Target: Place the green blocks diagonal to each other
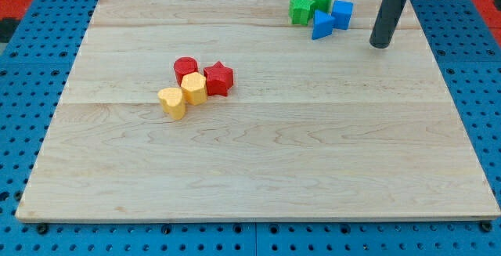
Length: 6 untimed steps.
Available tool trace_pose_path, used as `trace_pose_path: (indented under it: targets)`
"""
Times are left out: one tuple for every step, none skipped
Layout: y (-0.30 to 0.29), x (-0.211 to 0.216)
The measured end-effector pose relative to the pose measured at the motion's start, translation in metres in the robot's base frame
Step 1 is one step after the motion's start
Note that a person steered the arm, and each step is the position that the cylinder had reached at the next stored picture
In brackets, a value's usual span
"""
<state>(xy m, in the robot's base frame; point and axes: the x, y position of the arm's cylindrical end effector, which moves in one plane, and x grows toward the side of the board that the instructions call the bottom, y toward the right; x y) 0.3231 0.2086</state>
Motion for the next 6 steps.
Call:
trace_pose_path:
  targets:
    - [0.000, 0.002]
    - [-0.001, 0.008]
    - [-0.008, 0.019]
    - [0.052, -0.028]
    - [0.084, -0.070]
    - [0.029, -0.120]
